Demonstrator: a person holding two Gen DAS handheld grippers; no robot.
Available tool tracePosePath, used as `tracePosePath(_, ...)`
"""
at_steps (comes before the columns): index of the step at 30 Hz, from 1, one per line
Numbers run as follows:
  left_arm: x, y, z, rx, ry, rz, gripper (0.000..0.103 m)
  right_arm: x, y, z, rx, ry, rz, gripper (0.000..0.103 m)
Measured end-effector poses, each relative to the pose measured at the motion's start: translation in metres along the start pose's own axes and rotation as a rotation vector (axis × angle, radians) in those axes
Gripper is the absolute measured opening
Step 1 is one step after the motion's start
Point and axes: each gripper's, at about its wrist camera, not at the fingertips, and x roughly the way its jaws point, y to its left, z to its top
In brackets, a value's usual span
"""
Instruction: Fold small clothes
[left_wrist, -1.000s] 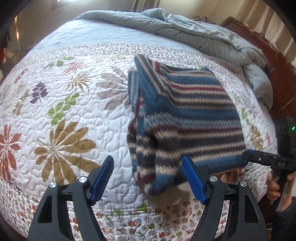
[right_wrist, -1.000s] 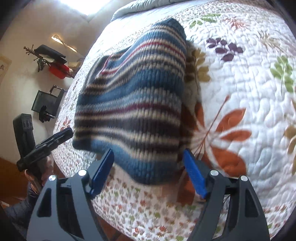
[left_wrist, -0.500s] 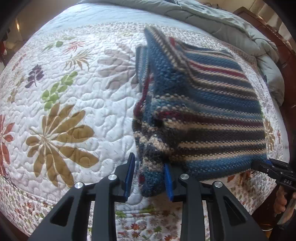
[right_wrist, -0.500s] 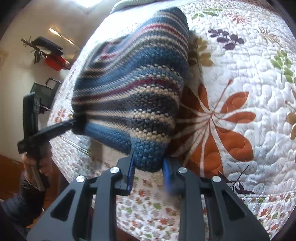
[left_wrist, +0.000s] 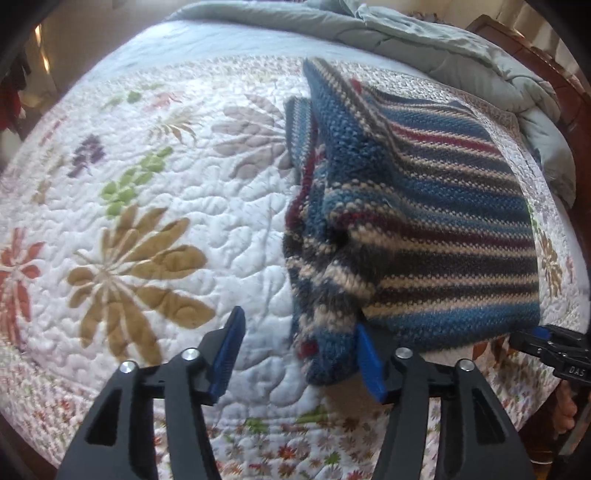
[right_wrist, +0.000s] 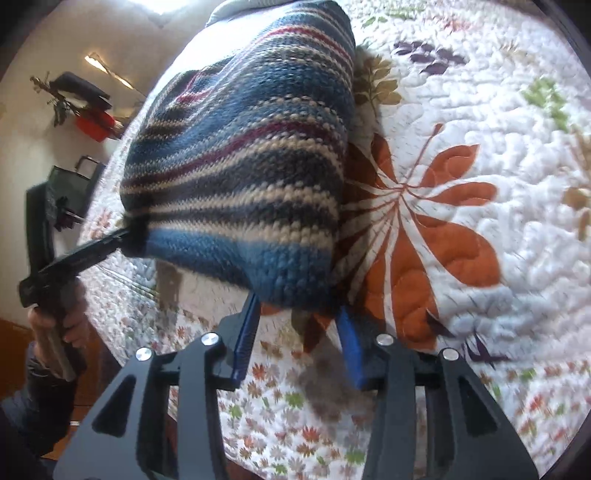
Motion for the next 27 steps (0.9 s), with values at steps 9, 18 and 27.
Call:
tracePosePath(9, -0.041, -0.011, -0.039, 0.034, -0.064, 0.143, 0.082, -0.030, 0.023, -0.042, 0.048, -0.103, -0.171, 0.075)
tracePosePath(18, -0.088, -0.017, -0.058, 0.035, -0.135, 0.204, 0.088, -0.060, 0.051, -0.057, 0.052, -0.179, -0.245, 0.089)
tracePosePath(27, -0.133, -0.036, -0.062, 0.067, -0.206, 0.166, 0.091, -0.077, 0.085, -0.057, 0.029, -0.208, -0.254, 0.090)
